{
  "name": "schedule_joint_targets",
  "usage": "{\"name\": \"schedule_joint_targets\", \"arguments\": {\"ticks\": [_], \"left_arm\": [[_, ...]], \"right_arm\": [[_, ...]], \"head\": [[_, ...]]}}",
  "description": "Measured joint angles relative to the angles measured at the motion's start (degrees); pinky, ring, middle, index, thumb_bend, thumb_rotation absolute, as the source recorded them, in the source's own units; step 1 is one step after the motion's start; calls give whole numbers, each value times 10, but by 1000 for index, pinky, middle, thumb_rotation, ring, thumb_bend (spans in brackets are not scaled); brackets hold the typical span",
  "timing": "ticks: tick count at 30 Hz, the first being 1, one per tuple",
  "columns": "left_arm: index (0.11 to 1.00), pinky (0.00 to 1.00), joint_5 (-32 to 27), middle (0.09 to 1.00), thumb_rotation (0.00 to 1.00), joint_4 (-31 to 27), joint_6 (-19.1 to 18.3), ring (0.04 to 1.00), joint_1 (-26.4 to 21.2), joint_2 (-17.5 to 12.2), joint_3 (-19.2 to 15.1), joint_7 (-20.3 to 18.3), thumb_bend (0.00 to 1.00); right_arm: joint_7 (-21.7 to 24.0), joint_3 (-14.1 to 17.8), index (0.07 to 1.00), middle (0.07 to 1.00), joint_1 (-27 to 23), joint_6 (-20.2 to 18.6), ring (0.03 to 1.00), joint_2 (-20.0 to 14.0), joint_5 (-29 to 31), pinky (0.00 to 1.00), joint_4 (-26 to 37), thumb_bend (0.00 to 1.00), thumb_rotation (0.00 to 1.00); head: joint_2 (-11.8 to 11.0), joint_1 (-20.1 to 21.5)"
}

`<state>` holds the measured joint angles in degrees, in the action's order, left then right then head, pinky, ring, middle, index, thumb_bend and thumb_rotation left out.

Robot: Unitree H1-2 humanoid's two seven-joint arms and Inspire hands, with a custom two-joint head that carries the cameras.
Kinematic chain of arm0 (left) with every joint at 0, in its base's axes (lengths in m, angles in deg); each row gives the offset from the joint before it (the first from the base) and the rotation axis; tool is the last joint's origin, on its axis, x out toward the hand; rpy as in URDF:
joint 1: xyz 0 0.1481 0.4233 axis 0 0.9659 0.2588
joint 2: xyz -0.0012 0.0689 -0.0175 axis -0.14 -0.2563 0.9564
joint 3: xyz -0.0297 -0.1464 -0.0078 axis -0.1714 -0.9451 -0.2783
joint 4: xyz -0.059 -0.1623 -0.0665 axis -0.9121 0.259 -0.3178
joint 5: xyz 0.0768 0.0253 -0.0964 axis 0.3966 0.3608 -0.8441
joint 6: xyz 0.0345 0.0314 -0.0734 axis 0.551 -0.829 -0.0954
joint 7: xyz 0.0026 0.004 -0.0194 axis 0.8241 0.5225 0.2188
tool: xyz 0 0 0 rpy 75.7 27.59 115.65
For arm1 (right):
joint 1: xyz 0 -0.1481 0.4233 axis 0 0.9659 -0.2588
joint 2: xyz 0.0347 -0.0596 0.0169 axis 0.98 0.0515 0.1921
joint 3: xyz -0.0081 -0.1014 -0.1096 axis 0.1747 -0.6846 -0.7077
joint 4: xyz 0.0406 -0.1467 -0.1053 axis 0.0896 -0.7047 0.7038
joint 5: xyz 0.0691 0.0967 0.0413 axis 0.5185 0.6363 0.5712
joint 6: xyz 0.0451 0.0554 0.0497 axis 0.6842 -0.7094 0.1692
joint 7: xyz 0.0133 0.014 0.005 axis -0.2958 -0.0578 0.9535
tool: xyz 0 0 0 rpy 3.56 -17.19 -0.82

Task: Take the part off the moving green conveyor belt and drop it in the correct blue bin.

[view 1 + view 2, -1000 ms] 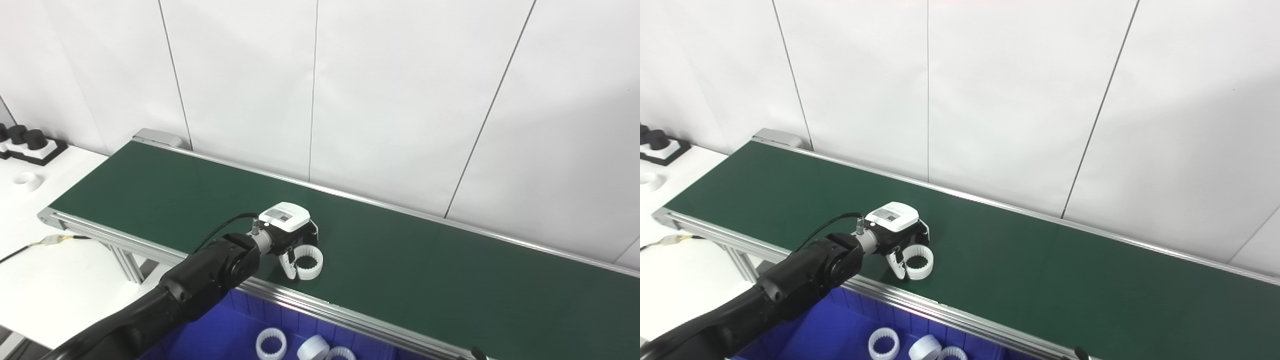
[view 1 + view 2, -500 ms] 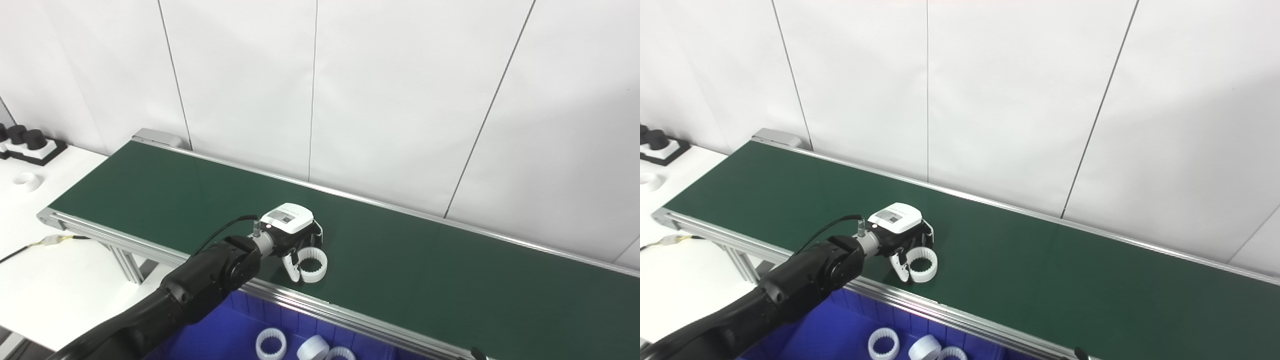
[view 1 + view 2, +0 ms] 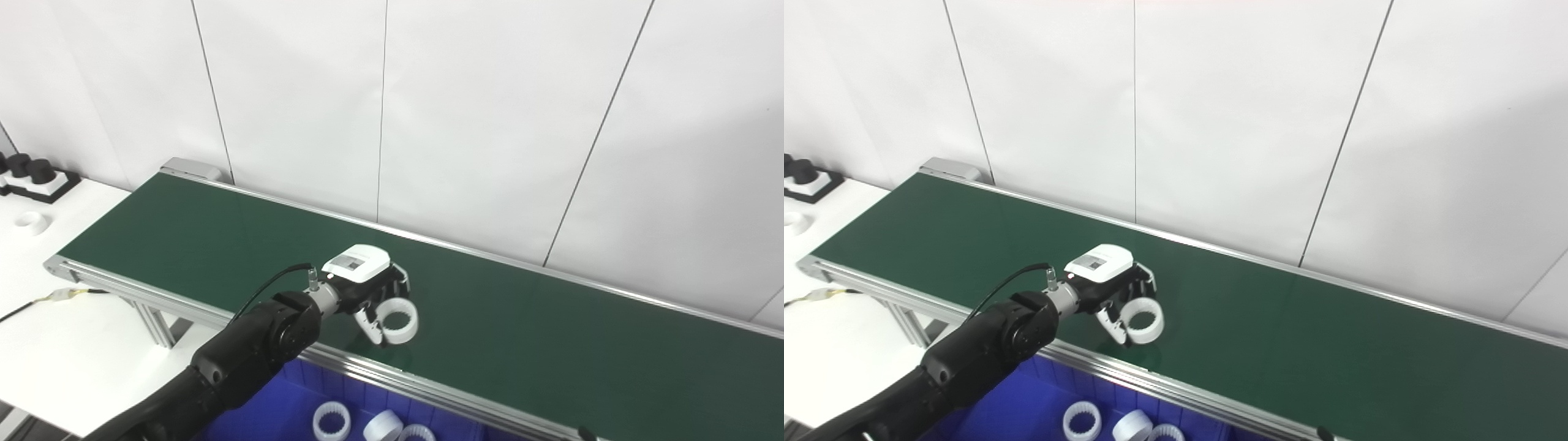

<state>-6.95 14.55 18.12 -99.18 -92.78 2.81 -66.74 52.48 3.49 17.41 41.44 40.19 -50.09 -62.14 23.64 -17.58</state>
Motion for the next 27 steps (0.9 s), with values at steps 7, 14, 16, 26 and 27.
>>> {"name": "schedule_joint_targets", "arguments": {"ticks": [7,14,16,26,27], "left_arm": [[504,367,-41,487,0,-158,-43,419,63,28,-39,-32,503],[512,359,-40,476,0,-257,-81,405,124,52,-51,-55,502],[512,350,-39,477,0,-276,-88,402,139,55,-51,-64,501],[512,334,-22,483,0,-367,-114,399,186,73,-58,-92,501],[512,332,-19,484,0,-373,-117,398,189,73,-60,-94,501]], "right_arm": [[2,0,889,806,5,0,748,-2,7,645,2,470,823],[2,0,875,798,11,0,740,-6,9,634,26,447,745],[2,0,874,798,12,0,739,-8,8,635,33,452,738],[5,0,875,804,23,-27,750,-12,10,654,87,511,729],[6,0,875,803,24,-32,750,-13,11,654,89,512,728]], "head": [[19,33],[47,62],[66,75],[160,84],[160,84]]}}
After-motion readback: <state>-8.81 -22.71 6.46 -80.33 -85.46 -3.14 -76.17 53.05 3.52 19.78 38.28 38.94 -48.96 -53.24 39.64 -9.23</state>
